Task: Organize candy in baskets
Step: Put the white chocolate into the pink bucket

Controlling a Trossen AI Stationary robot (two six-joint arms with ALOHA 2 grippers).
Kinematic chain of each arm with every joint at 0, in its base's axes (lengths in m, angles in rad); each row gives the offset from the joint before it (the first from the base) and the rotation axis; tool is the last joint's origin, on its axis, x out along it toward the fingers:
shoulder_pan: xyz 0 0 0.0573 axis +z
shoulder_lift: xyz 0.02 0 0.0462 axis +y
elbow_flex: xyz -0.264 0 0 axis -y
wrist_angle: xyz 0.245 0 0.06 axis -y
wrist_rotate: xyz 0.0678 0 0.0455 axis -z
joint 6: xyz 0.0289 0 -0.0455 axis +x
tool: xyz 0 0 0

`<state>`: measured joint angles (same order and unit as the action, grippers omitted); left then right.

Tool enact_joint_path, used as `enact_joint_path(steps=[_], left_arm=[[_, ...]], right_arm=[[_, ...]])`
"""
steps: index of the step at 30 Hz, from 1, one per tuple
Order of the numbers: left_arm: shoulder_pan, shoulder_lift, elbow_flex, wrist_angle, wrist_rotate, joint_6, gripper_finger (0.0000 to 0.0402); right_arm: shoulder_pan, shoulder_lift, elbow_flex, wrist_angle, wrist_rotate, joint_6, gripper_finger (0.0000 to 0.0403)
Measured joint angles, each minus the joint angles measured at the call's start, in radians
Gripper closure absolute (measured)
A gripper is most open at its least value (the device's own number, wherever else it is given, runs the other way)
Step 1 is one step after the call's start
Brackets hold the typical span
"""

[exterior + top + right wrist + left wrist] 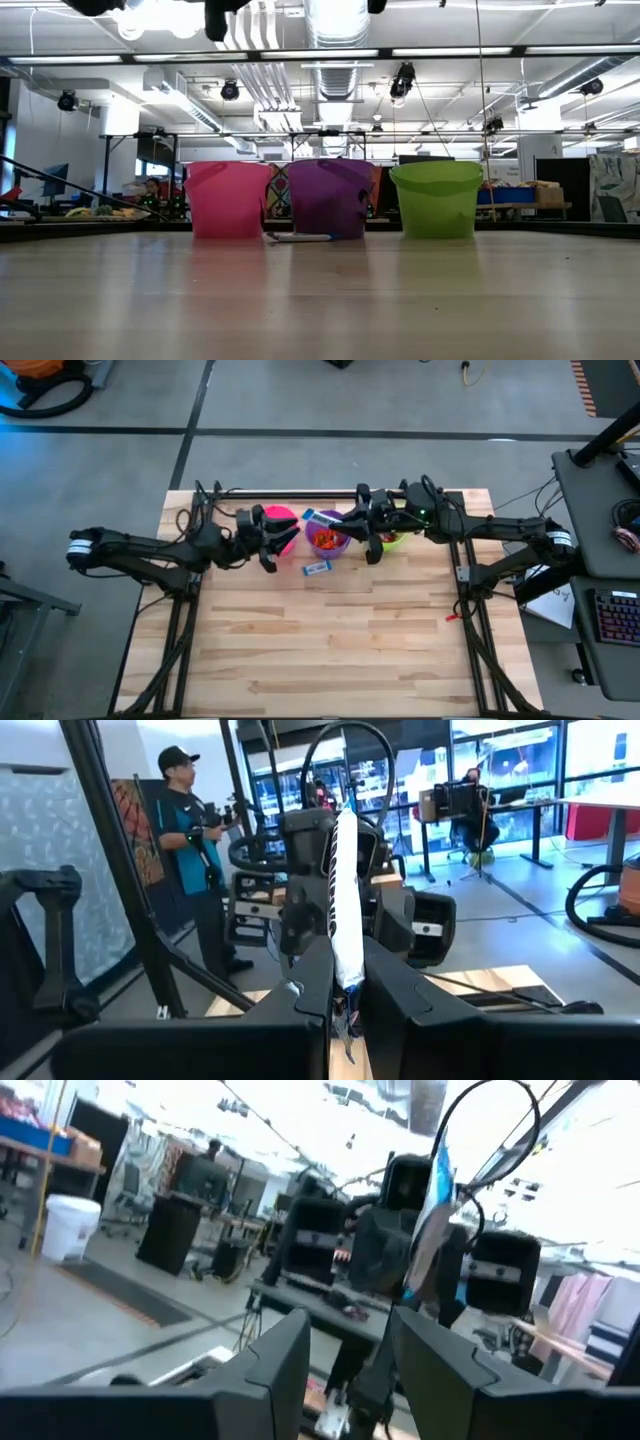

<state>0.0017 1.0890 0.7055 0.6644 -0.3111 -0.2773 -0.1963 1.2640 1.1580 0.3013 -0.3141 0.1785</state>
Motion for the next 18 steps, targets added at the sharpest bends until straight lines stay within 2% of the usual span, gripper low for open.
enact_joint_path(steps=[5,11,18], left_arm=[[0.0,0.13,0.082,0.104,0.04,0.054,0.0273],[-0.001,0.241,0.206,0.104,0.104,0.104,0.0273],[0.0,0.264,0.246,0.097,0.119,0.138,0.0288]], right_arm=[[0.0,0.027,0.0,0.019,0.003,-0.003,0.0377],[0.0,0.057,-0.002,0.025,0.0,-0.003,0.0377],[0.0,0.051,-0.002,0.019,-0.003,-0.032,0.0374]])
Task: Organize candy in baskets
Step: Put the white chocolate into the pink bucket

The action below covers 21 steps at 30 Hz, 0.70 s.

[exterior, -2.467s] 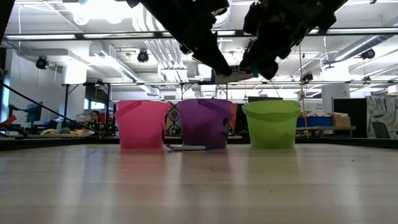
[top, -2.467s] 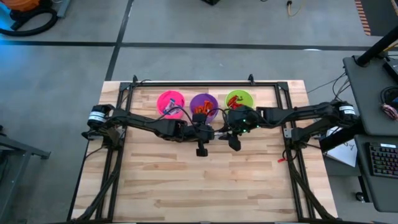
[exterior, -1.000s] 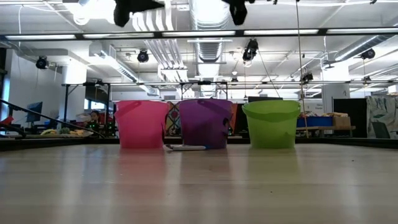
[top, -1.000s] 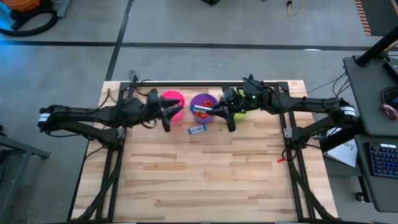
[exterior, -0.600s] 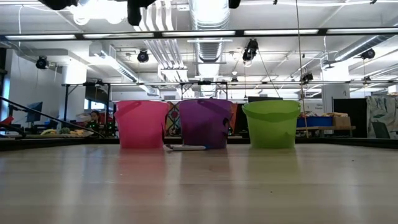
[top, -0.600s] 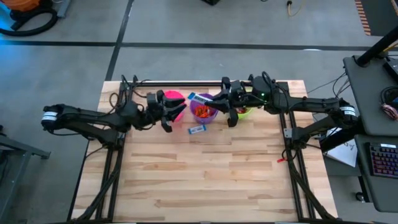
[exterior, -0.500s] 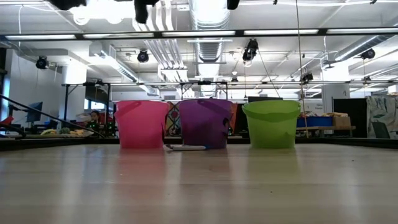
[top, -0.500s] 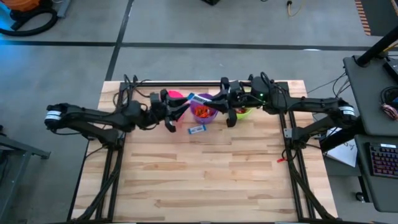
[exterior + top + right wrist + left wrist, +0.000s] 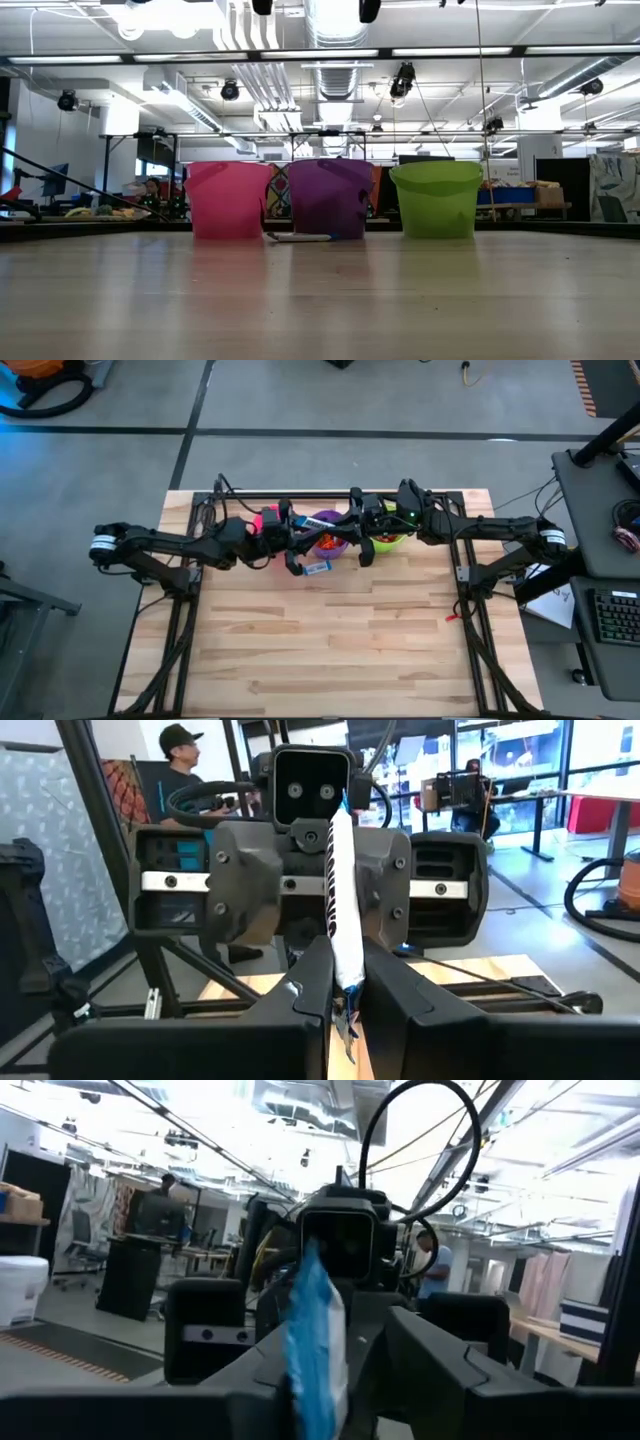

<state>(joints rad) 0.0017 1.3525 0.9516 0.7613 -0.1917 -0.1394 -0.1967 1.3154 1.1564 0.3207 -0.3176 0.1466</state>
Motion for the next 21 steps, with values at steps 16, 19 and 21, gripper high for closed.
enact_joint_path(steps=[16,19,21], left_arm=[[0.006,-0.085,0.003,-0.231,-0.124,-0.007,0.0382],[0.02,-0.15,0.004,-0.49,-0.276,-0.018,0.039],[0.041,-0.193,0.004,-0.733,-0.366,-0.079,0.0391]], right_arm=[[-0.005,-0.017,0.0,-0.108,0.111,0.05,0.0259],[-0.015,-0.024,0.0,-0.18,0.198,0.092,0.0235],[-0.022,-0.025,0.0,-0.238,0.216,0.105,0.0223]])
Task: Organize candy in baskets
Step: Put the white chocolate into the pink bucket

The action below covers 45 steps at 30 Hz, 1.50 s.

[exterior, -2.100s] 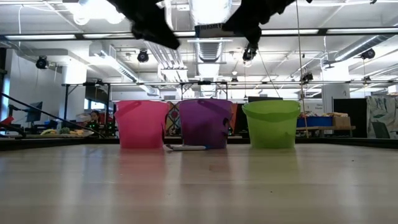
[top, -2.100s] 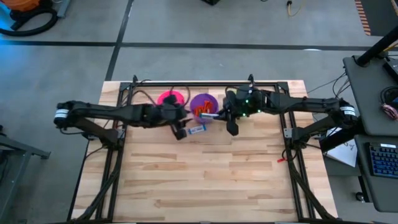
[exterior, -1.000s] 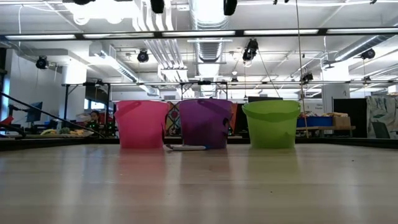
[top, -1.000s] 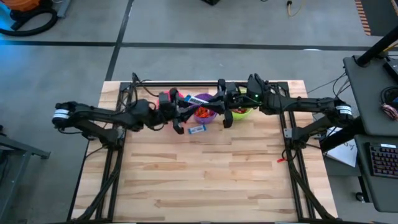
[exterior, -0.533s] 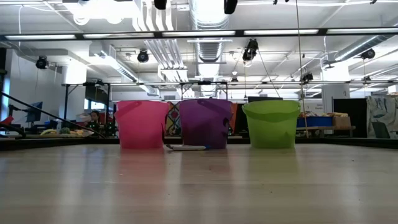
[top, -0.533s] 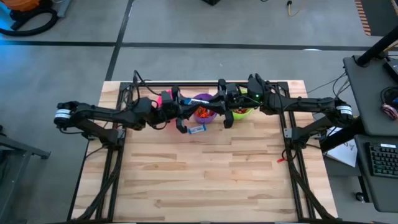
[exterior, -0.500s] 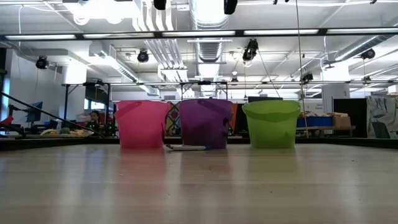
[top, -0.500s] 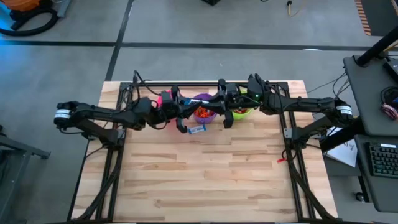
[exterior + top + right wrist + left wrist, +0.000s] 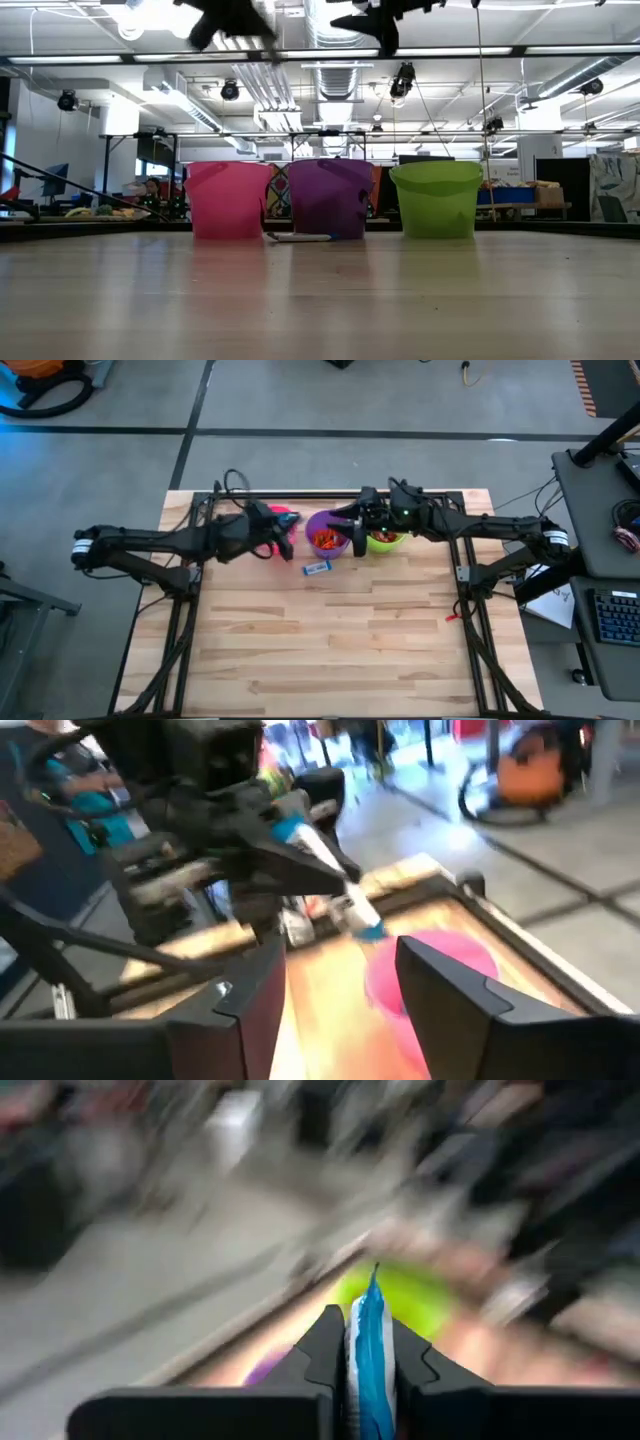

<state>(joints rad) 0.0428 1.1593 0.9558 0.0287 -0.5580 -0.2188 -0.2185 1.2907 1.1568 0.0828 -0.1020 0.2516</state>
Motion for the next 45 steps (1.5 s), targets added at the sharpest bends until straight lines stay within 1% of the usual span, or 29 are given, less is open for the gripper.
enact_joint_path(steps=[2,4,6,7,9,12,14,17,22,26,28,33,39,42,45], left_arm=[[0.039,-0.025,0.0,-0.259,-0.045,-0.133,0.0392],[0.088,-0.032,-0.001,-0.468,-0.05,-0.278,0.0392],[0.135,-0.03,-0.004,-0.602,-0.03,-0.383,0.0393],[0.155,-0.022,-0.007,-0.63,-0.015,-0.402,0.0393],[0.188,-0.004,-0.021,-0.636,0.026,-0.404,0.0393],[0.227,0.036,-0.025,-0.6,0.043,-0.369,0.0389],[0.254,0.065,-0.025,-0.584,0.05,-0.317,0.0385],[0.303,0.111,-0.013,-0.581,0.089,-0.263,0.0382],[0.351,0.162,0.026,-0.586,0.133,-0.245,0.038],[0.35,0.175,0.079,-0.592,0.152,-0.235,0.0367],[0.35,0.18,0.108,-0.631,0.157,-0.234,0.0355],[0.35,0.194,0.179,-0.762,0.156,-0.226,0.0314],[0.343,0.193,0.219,-0.793,0.157,-0.247,0.0266],[0.303,0.177,0.249,-0.792,0.157,-0.254,0.0252],[0.22,0.162,0.283,-0.777,0.187,-0.253,0.0247]], right_arm=[[-0.002,0.0,0.0,-0.04,0.001,0.017,0.0214],[-0.001,0.0,0.0,-0.058,-0.001,0.026,0.0208],[0.0,0.0,0.0,-0.071,-0.002,0.027,0.0207],[0.0,0.0,0.0,-0.074,-0.002,0.027,0.0207],[0.0,0.0,0.0,-0.074,-0.002,0.027,0.0207],[0.0,0.0,0.0,-0.072,-0.001,0.027,0.0207],[0.0,0.0,0.0,-0.072,-0.001,0.028,0.0207],[0.0,0.0,0.0,-0.072,-0.002,0.035,0.0206],[0.0,0.0,0.0,-0.084,-0.003,0.04,0.0206],[0.0,0.0,0.0,-0.099,-0.004,0.039,0.0206],[0.0,0.0,0.0,-0.111,-0.006,0.037,0.0206],[0.0,0.0,0.0,-0.119,-0.006,0.016,0.0206],[0.0,0.0,0.0,-0.136,-0.006,-0.011,0.0206],[0.0,0.0,0.0,-0.166,-0.006,-0.011,0.0206],[0.0,0.0,0.0,-0.22,-0.005,-0.01,0.0206]])
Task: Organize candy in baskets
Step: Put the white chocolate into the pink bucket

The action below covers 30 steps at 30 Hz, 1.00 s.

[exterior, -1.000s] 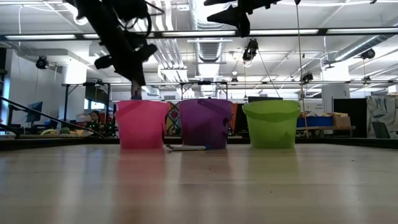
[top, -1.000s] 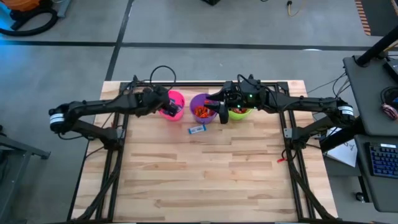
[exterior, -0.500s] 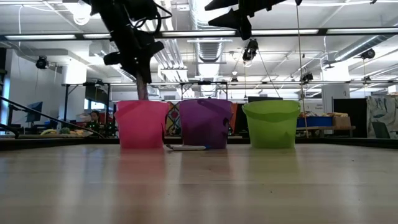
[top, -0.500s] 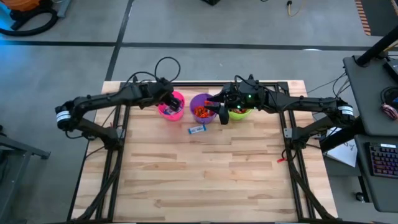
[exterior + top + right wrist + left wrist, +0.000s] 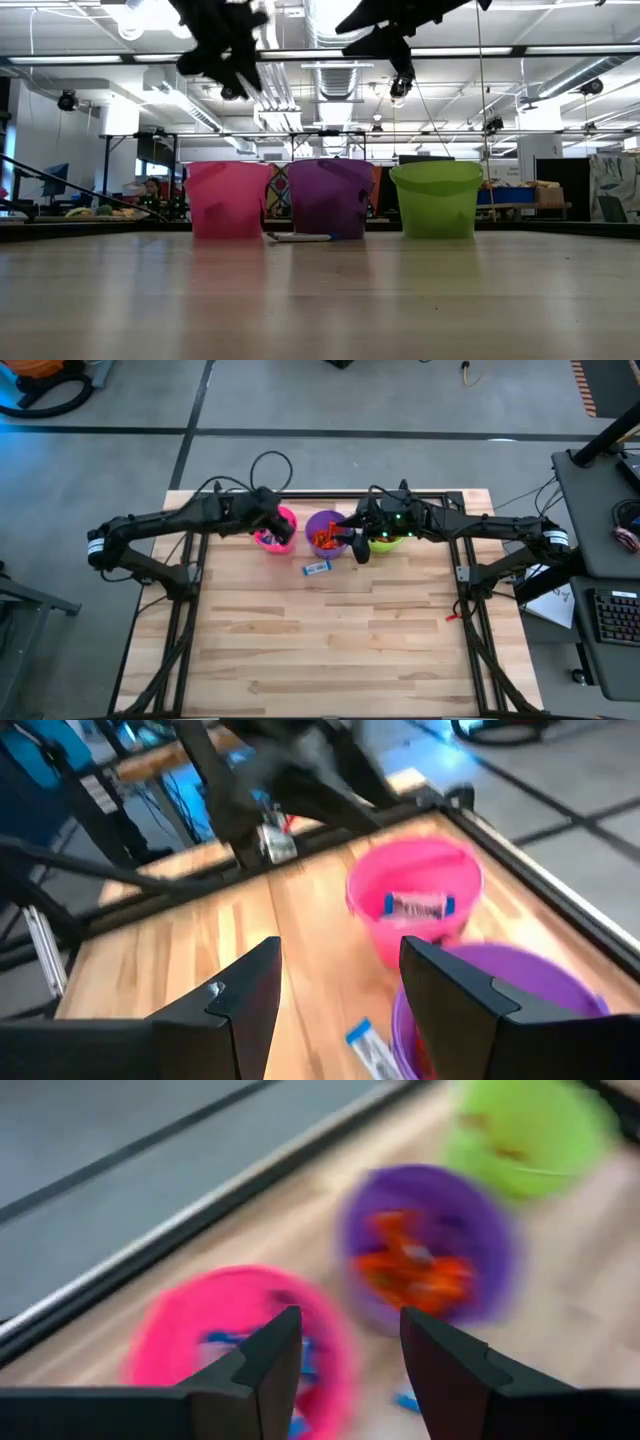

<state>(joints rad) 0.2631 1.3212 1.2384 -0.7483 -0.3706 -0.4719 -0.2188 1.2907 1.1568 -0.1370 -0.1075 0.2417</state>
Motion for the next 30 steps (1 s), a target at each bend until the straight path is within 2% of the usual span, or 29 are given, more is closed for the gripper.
enact_joint_path(steps=[4,6,9,12,17,30], left_arm=[[-0.161,-0.008,0.01,0.066,0.078,0.023,0.0248],[-0.252,-0.008,-0.02,0.118,0.082,0.026,0.0249],[-0.377,0.011,-0.084,0.244,0.054,0.025,0.0249],[-0.454,0.039,-0.159,0.379,-0.032,-0.023,0.0249],[-0.483,0.112,-0.234,0.453,-0.192,-0.174,0.0249],[-0.477,0.355,-0.242,0.521,-0.196,-0.191,0.0254]], right_arm=[[-0.003,0.0,0.0,-0.063,0.002,0.005,0.0206],[-0.003,0.0,0.0,-0.07,0.002,0.004,0.0206],[-0.003,0.0,0.0,-0.067,0.002,0.0,0.0206],[-0.003,0.0,0.0,-0.068,0.002,-0.012,0.0206],[-0.005,0.0,0.0,-0.068,0.003,-0.033,0.0206],[-0.009,0.0,0.0,-0.069,-0.004,-0.043,0.0206]])
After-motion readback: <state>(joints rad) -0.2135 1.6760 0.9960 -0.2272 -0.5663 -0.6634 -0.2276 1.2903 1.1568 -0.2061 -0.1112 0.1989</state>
